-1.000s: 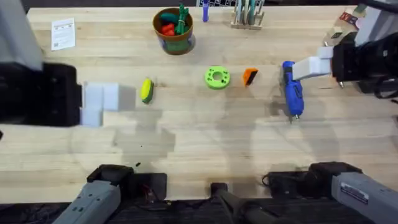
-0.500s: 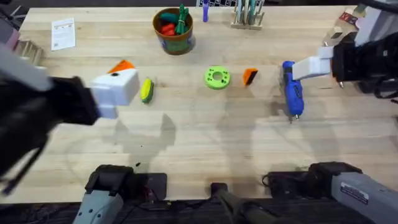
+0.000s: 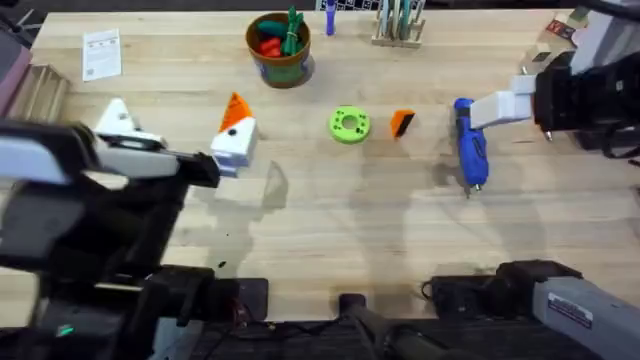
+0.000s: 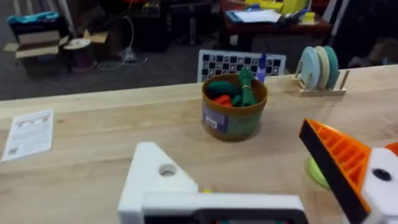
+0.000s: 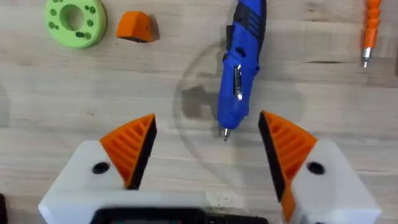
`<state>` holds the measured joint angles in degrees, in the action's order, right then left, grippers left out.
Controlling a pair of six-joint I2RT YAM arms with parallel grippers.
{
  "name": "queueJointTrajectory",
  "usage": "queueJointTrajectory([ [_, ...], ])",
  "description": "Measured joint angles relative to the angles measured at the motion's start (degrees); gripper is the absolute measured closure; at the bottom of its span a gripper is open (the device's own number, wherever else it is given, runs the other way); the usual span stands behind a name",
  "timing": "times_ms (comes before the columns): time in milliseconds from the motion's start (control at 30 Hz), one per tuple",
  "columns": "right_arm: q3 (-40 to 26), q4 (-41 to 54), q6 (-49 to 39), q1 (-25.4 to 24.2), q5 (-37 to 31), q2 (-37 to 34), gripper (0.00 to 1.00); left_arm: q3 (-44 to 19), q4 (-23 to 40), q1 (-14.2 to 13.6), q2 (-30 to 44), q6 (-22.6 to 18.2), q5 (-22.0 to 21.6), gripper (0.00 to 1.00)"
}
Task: Pick up the gripper from the table and insert it into the empty holder that is missing its gripper. Then pick up a screw, insert it into the mounting hole, and use the screwdriver to tighten it. Finally, clean up the table by picking up the vegetable and placing it into the bucket.
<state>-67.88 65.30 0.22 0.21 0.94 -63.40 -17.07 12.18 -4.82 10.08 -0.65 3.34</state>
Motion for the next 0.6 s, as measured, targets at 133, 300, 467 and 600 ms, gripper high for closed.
queueJointTrajectory([
  [133,0.0,0.0,0.0,0.0,0.0,0.0,0.010,8.1,-9.8,0.3,-3.9,0.0,2.9,0.015],
  [300,0.0,0.0,0.0,0.0,0.0,0.0,0.010,14.4,-16.5,1.8,-6.3,0.0,11.4,0.015],
  [467,0.0,0.0,0.0,0.0,0.0,0.0,0.010,16.6,-15.5,2.6,-8.6,0.0,26.0,0.015],
  [600,0.0,0.0,0.0,0.0,0.0,0.0,0.010,16.6,-13.3,2.6,-9.8,0.0,36.6,0.015],
])
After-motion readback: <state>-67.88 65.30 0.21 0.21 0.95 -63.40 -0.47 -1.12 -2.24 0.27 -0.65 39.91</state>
